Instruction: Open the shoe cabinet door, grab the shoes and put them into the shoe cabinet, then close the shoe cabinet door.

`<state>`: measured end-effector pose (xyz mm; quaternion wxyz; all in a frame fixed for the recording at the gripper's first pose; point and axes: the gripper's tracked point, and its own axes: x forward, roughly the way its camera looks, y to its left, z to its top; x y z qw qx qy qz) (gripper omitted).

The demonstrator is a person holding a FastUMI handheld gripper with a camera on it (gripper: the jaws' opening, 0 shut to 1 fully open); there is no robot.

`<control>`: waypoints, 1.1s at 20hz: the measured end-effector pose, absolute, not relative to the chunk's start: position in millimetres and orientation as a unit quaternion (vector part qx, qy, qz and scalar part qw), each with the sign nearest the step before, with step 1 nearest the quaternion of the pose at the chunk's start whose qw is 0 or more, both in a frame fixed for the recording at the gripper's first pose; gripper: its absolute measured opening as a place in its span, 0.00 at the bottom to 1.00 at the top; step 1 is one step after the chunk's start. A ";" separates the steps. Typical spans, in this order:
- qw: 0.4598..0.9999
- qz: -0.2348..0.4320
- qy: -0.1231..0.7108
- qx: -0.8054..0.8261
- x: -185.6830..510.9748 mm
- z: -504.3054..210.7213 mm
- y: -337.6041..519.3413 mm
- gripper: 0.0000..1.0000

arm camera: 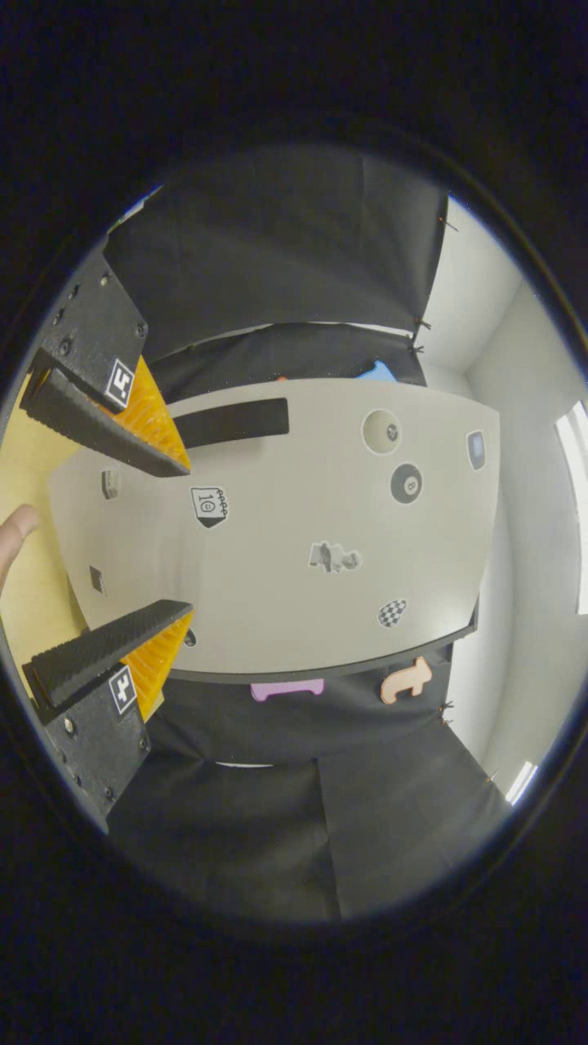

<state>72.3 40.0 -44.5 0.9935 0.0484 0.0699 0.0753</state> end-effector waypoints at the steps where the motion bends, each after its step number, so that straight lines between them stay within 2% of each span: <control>1: 0.994 0.069 0.066 0.049 61.9 -43.5 37.6 0.99; 6: 0.996 0.067 0.043 0.037 8.8 -36.1 48.2 0.99; 10: 0.998 0.034 0.054 0.005 -26.7 -47.5 44.8 0.99; 22: 0.999 0.016 0.047 0.003 -70.5 -52.8 40.6 0.99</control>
